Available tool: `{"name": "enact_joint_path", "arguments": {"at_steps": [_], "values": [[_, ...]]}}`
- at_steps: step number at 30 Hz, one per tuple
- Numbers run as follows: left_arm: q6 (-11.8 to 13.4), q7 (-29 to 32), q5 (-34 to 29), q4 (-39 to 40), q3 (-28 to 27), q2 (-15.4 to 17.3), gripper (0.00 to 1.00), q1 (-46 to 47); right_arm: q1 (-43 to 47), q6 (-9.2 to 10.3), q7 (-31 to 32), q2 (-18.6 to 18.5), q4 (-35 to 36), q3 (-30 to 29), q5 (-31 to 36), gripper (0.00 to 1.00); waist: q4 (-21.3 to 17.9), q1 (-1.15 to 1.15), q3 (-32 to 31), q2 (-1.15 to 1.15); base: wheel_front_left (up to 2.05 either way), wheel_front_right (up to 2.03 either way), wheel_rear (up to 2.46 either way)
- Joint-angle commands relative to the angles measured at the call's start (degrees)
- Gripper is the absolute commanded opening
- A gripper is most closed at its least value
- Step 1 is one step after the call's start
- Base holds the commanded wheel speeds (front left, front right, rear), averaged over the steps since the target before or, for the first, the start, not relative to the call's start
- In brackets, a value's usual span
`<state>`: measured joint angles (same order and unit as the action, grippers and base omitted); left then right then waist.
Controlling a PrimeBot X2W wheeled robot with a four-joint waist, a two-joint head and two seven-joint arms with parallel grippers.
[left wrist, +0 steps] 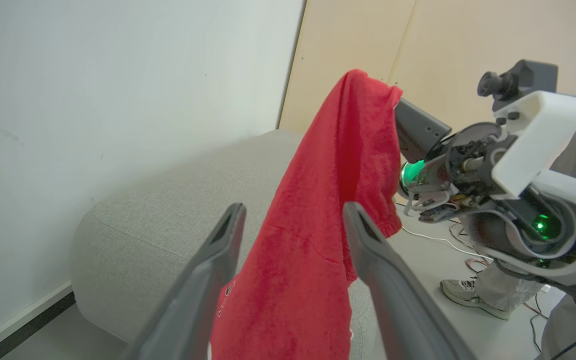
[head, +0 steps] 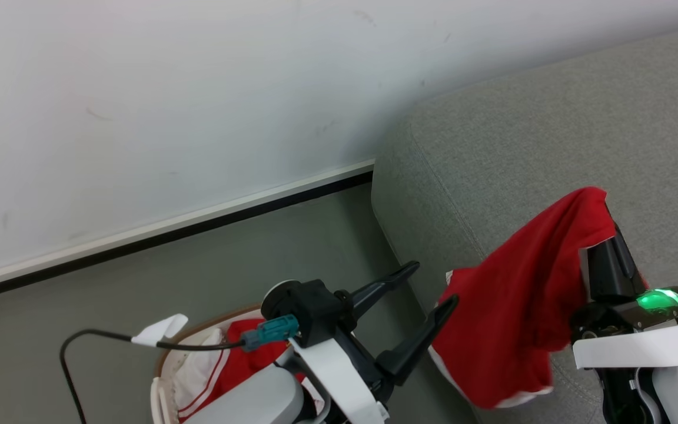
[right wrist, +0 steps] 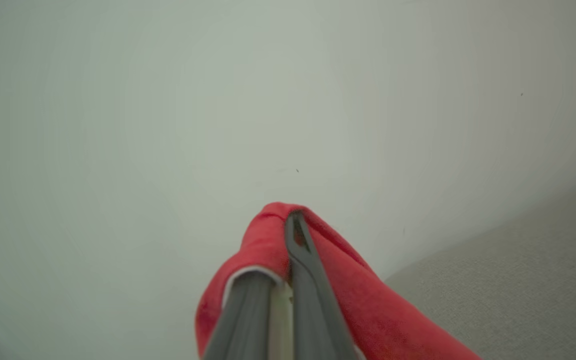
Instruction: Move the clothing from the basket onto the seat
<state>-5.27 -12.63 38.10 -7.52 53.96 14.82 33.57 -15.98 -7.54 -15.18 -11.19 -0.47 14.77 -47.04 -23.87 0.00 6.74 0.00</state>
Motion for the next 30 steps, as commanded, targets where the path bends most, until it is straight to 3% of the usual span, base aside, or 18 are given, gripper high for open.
{"name": "enact_joint_path", "arguments": {"at_steps": [1,8,17,30], "values": [[-0.15,-0.10,-0.56,-0.27,0.07,0.35,1.00,0.10,-0.35,0.10,0.06,-0.66,0.40,-0.38,-0.60,0.00,-0.45,0.00,0.73,0.00,0.00,0.00,0.00],[-0.27,0.81,-1.00,0.60,0.52,1.03,1.00,1.50,-4.39,0.10,0.06,-1.89,1.74,-1.68,-0.82,0.00,0.01,0.00,3.49,0.00,0.00,0.00,0.00],[-0.03,3.41,-2.19,4.41,0.02,4.16,1.00,4.40,-17.62,0.10,2.34,-8.90,3.39,-9.09,-0.74,0.00,2.36,0.00,12.57,0.00,0.00,0.00,0.00],[-0.65,7.18,-4.18,10.87,-0.65,9.42,1.00,9.83,-35.70,0.10,6.25,-16.31,-11.90,-21.24,-0.50,0.00,7.48,0.00,27.35,0.00,0.00,0.00,0.00]]}}
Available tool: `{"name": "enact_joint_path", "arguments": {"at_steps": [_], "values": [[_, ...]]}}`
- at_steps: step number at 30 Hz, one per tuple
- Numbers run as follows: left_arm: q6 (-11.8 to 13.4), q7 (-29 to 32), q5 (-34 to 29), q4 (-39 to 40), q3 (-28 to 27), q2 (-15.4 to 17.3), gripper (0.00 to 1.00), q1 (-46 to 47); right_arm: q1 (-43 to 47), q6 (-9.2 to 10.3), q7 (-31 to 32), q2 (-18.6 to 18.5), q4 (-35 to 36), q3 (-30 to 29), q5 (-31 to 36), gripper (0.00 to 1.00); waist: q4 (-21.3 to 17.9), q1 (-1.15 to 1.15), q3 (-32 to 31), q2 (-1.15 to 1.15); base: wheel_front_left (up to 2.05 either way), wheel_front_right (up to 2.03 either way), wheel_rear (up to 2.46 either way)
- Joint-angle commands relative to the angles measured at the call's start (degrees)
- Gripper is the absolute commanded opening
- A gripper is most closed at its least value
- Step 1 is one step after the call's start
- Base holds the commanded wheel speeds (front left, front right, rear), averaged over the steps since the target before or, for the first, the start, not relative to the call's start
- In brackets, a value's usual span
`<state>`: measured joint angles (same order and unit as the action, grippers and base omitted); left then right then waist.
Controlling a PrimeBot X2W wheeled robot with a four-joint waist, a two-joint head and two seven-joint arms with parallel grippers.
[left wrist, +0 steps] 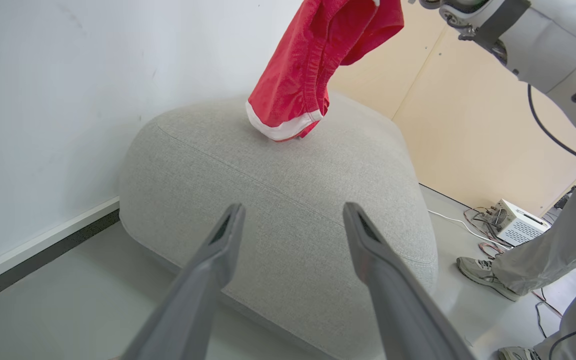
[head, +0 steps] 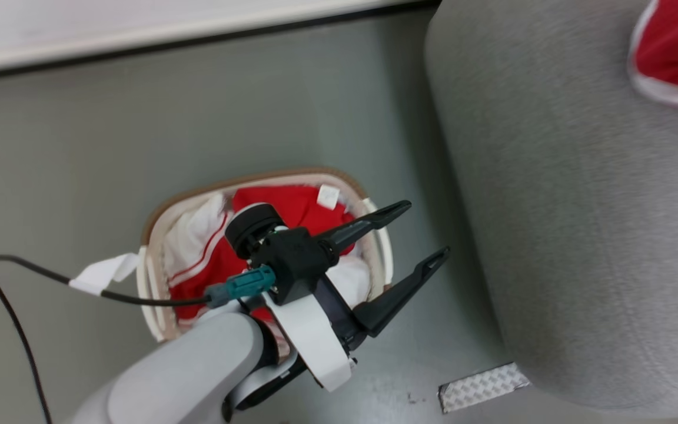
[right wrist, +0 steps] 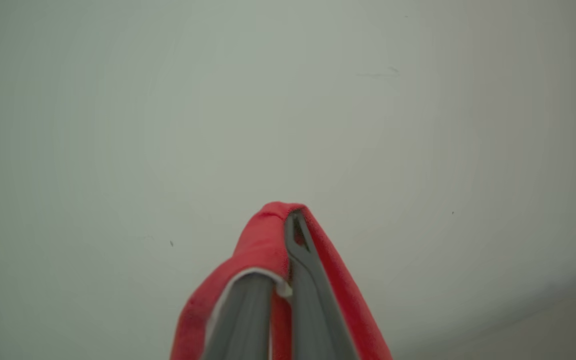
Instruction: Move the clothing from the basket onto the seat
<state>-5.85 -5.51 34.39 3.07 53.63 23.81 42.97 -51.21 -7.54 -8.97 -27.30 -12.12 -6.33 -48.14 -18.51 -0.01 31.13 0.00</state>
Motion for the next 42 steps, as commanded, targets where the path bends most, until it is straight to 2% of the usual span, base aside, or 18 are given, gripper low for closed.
{"name": "enact_joint_path", "arguments": {"at_steps": [1,5,10,15,19,22,23,24,33,42], "values": [[-0.09,0.14,-0.40,0.44,-0.30,0.50,1.00,0.61,-1.05,0.10,0.12,-1.06,-1.77,-0.71,1.29,0.00,2.45,0.01,3.56,0.00,0.00,0.00,0.00],[-0.11,-0.27,-0.39,0.53,-0.27,0.78,1.00,0.76,-2.10,0.10,0.25,-3.10,-8.61,-2.38,3.39,0.00,3.59,0.01,5.18,0.00,0.00,0.00,0.00],[-0.19,-1.03,-0.11,0.01,-0.28,1.10,1.00,0.44,-0.63,0.10,2.83,-3.88,-20.20,-1.82,6.41,0.00,4.34,0.01,5.95,0.00,0.00,0.00,0.00],[0.15,-1.74,0.52,-0.69,-0.45,0.43,1.00,0.38,-0.79,0.11,6.09,-5.28,-29.25,2.89,12.94,0.02,4.80,0.01,5.77,0.00,0.00,0.00,0.00],[0.35,-2.21,0.95,-1.29,-0.66,0.42,1.00,0.07,-0.53,0.11,9.18,-5.64,-33.67,7.42,16.47,0.23,4.78,0.01,5.52,0.00,0.00,0.00,0.00],[0.37,-2.59,1.26,-1.89,-0.61,0.48,1.00,-0.34,0.25,0.11,11.95,-5.31,-35.81,10.07,16.44,0.44,4.71,0.01,4.72,0.00,0.00,0.00,0.00],[0.44,-2.74,1.26,-2.12,-0.70,0.47,1.00,-0.46,0.35,0.11,12.76,-5.11,-36.08,10.67,15.82,0.76,4.66,0.01,4.31,0.00,0.00,0.00,0.00],[0.53,-2.96,1.32,-2.35,-0.73,0.44,1.00,-0.65,0.67,0.11,13.54,-4.96,-36.13,11.40,15.35,1.00,4.60,0.01,3.79,0.00,0.00,0.00,0.00],[1.41,-5.60,3.40,-5.74,-1.11,-0.96,1.00,-3.60,5.83,0.11,20.62,-7.74,-31.64,21.83,11.50,1.00,3.30,0.01,-4.18,0.00,0.00,0.00,0.00],[2.58,-8.46,5.42,-8.83,-2.62,-2.22,1.00,-8.02,8.74,0.11,20.88,-12.59,-22.13,29.69,8.78,1.00,2.33,0.01,-14.89,0.00,0.00,0.00,0.00]]}}
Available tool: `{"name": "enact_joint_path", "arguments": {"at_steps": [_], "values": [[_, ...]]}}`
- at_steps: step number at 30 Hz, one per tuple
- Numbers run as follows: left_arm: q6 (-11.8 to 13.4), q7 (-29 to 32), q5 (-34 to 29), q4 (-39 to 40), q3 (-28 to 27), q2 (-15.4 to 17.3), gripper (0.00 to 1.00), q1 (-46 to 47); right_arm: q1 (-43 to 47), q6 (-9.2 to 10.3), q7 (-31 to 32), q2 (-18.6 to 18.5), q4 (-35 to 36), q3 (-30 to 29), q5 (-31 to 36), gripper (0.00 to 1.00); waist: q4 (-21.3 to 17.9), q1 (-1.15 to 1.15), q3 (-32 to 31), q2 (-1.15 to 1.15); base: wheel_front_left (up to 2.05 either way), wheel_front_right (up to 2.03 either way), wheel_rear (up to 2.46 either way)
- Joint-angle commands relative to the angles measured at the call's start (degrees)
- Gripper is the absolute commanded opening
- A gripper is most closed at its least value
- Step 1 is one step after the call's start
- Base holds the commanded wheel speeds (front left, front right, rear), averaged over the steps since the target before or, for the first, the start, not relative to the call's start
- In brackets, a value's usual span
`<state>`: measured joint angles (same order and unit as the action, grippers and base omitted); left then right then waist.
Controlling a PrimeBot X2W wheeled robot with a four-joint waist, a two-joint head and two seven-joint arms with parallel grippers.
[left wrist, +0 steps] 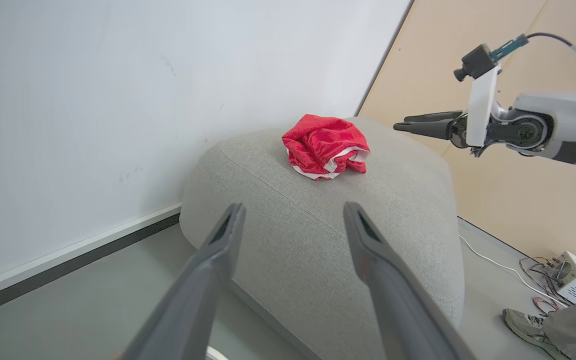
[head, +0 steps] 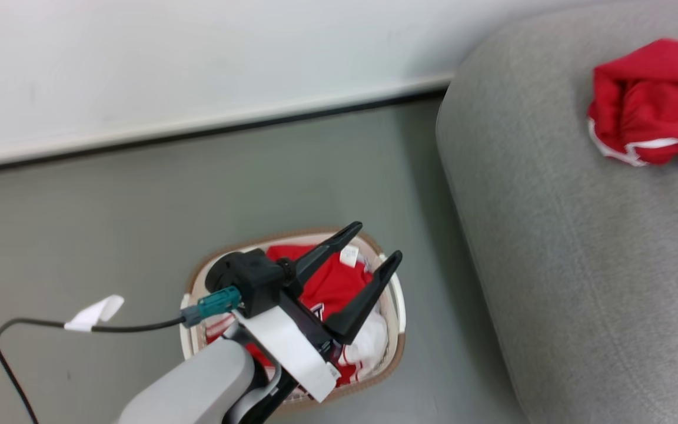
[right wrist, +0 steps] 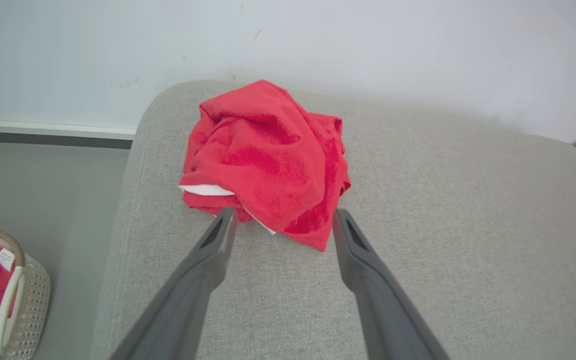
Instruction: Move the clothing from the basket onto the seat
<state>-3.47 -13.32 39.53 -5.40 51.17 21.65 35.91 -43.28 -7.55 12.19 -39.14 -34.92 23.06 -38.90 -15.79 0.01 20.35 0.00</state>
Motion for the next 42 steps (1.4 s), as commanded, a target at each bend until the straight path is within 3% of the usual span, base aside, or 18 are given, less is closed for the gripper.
{"name": "enact_joint_path", "arguments": {"at_steps": [1,8,18,32,37,42], "values": [[0.43,-0.70,0.45,-0.54,-0.38,-0.18,1.00,-1.40,1.02,0.12,-0.35,-1.30,1.96,0.90,-0.86,1.00,-0.20,-0.01,-5.22,0.00,0.00,0.00,0.00],[1.92,-1.60,1.59,-1.43,-3.44,-1.06,1.00,-4.71,2.06,0.12,-3.45,-3.20,10.67,1.02,-2.89,1.00,3.07,-0.01,-12.83,0.00,0.00,0.00,0.00],[5.17,-1.79,2.49,-1.66,-11.57,0.16,1.00,-10.44,8.79,0.12,-10.30,1.41,18.40,-3.72,-3.29,1.00,9.22,-0.01,-18.67,0.00,0.00,0.00,0.00],[9.05,-1.83,-3.23,0.89,-31.80,-1.10,1.00,-24.20,30.92,0.12,-18.03,19.16,28.23,-16.69,2.27,1.00,15.69,-0.01,-21.39,0.00,0.00,0.00,0.00],[8.68,-1.83,-8.27,0.56,-37.88,-3.58,1.00,-29.36,37.78,0.12,-22.03,25.44,29.94,-18.78,6.14,1.00,16.52,-0.01,-21.63,0.00,0.00,0.00,0.00],[6.80,-1.83,-12.55,0.07,-43.70,-7.86,1.00,-33.40,41.65,0.12,-24.88,29.63,28.75,-19.05,9.87,1.00,16.55,-0.01,-21.63,0.00,0.00,0.00,0.00]]}}
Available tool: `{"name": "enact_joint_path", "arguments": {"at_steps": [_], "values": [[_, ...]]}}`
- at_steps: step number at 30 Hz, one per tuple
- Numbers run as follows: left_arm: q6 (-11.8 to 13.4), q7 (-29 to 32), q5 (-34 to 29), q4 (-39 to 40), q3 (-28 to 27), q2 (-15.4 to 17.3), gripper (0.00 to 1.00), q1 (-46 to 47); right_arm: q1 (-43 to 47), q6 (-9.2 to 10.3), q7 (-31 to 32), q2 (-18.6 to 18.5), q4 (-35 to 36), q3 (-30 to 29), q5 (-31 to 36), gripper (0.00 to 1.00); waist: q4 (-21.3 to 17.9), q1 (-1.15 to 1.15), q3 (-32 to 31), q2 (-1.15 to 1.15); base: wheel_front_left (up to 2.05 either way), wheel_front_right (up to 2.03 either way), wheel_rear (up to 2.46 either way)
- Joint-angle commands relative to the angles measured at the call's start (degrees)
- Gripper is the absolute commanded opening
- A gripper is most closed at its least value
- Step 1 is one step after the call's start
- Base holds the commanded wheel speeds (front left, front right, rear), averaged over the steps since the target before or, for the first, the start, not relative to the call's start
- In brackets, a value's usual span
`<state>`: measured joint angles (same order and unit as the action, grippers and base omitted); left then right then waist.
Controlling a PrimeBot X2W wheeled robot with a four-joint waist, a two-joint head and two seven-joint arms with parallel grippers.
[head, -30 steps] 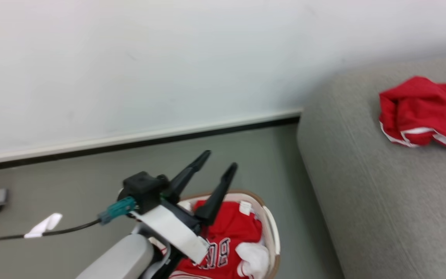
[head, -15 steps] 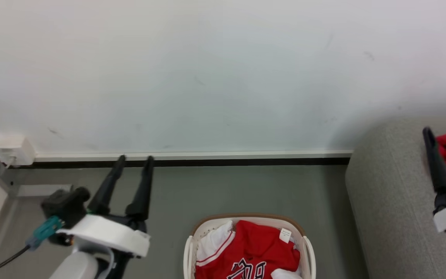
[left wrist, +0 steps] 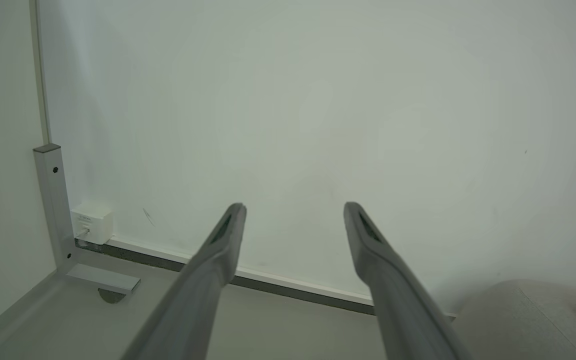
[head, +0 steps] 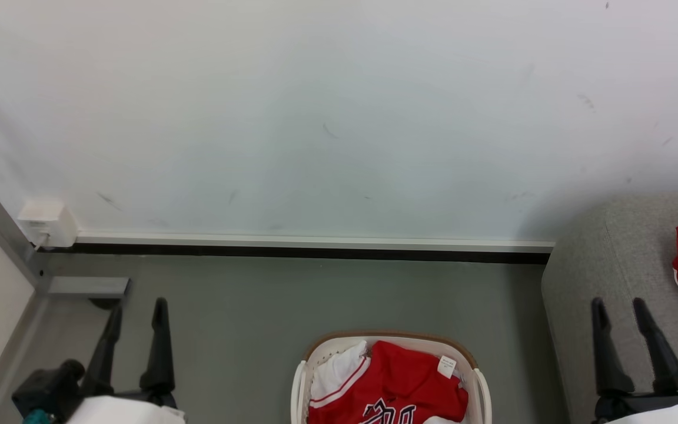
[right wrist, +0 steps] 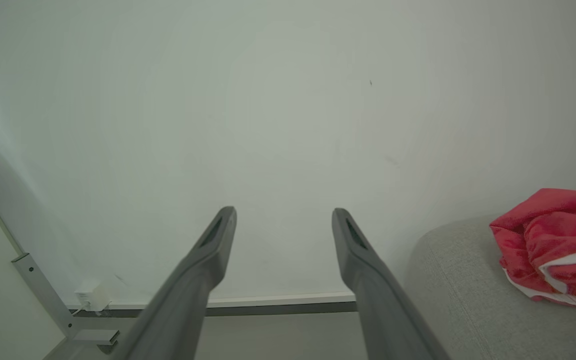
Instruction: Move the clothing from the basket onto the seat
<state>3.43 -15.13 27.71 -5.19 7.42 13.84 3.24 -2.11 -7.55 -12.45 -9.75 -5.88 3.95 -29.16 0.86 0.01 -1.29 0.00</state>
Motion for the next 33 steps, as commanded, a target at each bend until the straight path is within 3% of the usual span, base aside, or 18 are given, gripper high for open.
{"name": "enact_joint_path", "arguments": {"at_steps": [1,8,13,33], "values": [[-0.91,-0.01,-1.01,-0.32,-1.08,-1.24,1.00,-1.41,0.76,0.12,-0.63,0.64,-0.49,0.26,0.80,1.00,-0.24,-0.01,0.06,0.00,0.00,0.00,0.00],[-5.88,-0.03,-5.67,-2.42,-5.61,-5.75,1.00,-2.96,0.43,0.12,-2.29,2.43,-2.68,0.19,7.32,1.00,-1.15,-0.01,0.50,0.00,0.00,0.00,0.00],[-8.13,-0.03,-7.97,-3.64,-7.51,-7.75,1.00,-2.22,-0.76,0.12,-2.50,3.31,-3.72,0.73,8.76,1.00,-1.80,-0.01,0.63,0.00,0.00,0.00,0.00],[-10.70,-0.02,-11.73,-4.88,-9.30,-10.34,1.00,-0.06,-4.06,0.12,-2.71,2.67,-3.75,2.59,8.57,1.00,-4.24,-0.01,2.86,0.00,0.00,0.00,0.00]]}}
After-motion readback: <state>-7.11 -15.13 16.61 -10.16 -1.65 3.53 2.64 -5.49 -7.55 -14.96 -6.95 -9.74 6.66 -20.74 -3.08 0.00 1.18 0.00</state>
